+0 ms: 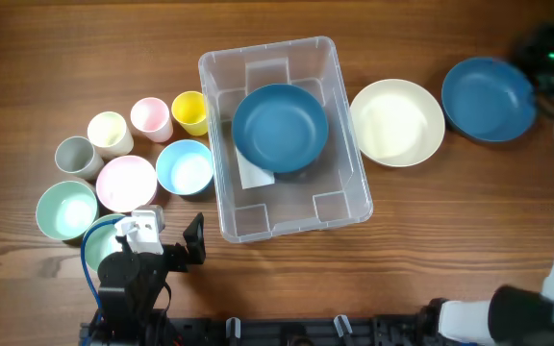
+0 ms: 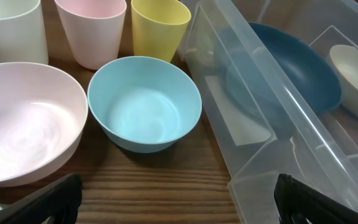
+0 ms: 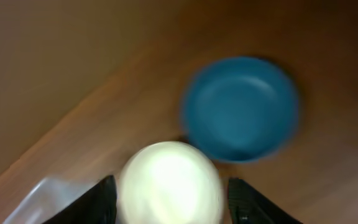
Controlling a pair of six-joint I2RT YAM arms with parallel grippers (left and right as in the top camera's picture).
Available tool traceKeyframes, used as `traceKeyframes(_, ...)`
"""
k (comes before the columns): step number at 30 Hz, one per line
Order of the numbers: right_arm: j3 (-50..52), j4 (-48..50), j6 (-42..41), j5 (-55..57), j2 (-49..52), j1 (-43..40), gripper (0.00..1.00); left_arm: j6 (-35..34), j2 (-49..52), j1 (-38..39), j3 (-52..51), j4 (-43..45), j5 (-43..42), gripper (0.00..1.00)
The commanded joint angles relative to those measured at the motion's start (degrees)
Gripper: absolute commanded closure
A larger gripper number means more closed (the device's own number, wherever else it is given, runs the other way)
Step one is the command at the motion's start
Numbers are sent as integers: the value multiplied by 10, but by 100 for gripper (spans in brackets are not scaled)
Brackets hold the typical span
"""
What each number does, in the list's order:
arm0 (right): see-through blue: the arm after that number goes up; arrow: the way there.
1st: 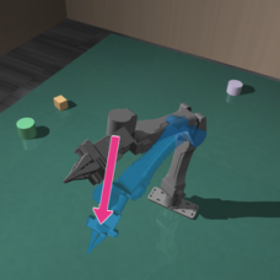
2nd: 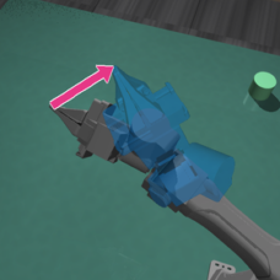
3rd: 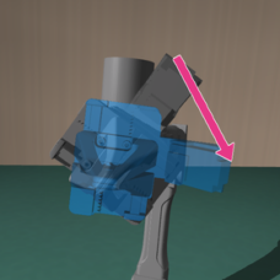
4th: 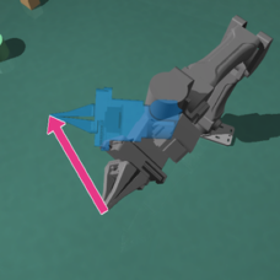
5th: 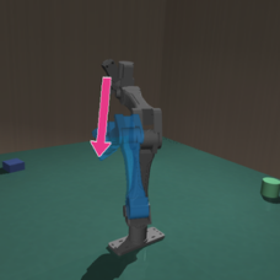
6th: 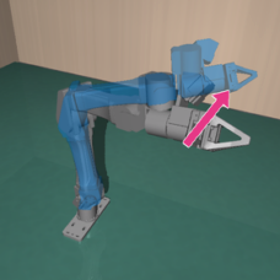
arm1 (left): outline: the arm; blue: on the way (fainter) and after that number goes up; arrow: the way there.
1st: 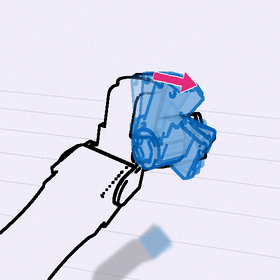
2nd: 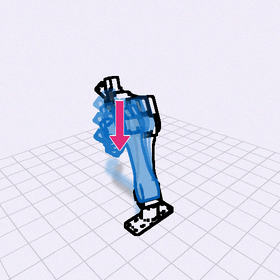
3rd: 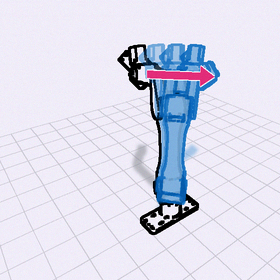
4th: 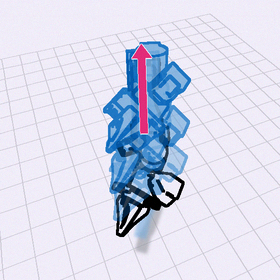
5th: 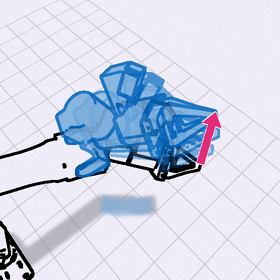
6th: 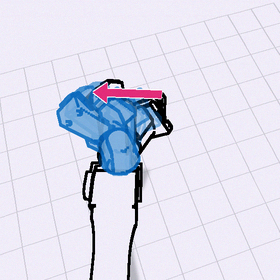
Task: Pack container
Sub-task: 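Carry the teal bowl with the right gripper into the container and release, then grasp the second teal bowl's rim with the right gripper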
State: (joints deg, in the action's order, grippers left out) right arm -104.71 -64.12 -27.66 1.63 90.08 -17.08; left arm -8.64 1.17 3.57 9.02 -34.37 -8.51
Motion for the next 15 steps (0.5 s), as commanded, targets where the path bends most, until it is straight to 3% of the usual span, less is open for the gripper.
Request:
traceKeyframes(1, 56, 0, -8, 27, 49, -85, 39, 5, -3, -5, 0, 0, -11, 0)
traceKeyframes(8, 106, 21, -7, 26, 203, -138, 24, 5, -3, -5, 0, 0, -11, 0)
traceKeyframes(13, 106, 68, 37, -22, 295, -138, 23, 5, -3, -5, 0, 0, -11, 0)
traceKeyframes(15, 106, 90, 37, -43, 318, -138, 27, 5, -3, -5, 0, 0, -11, 0)
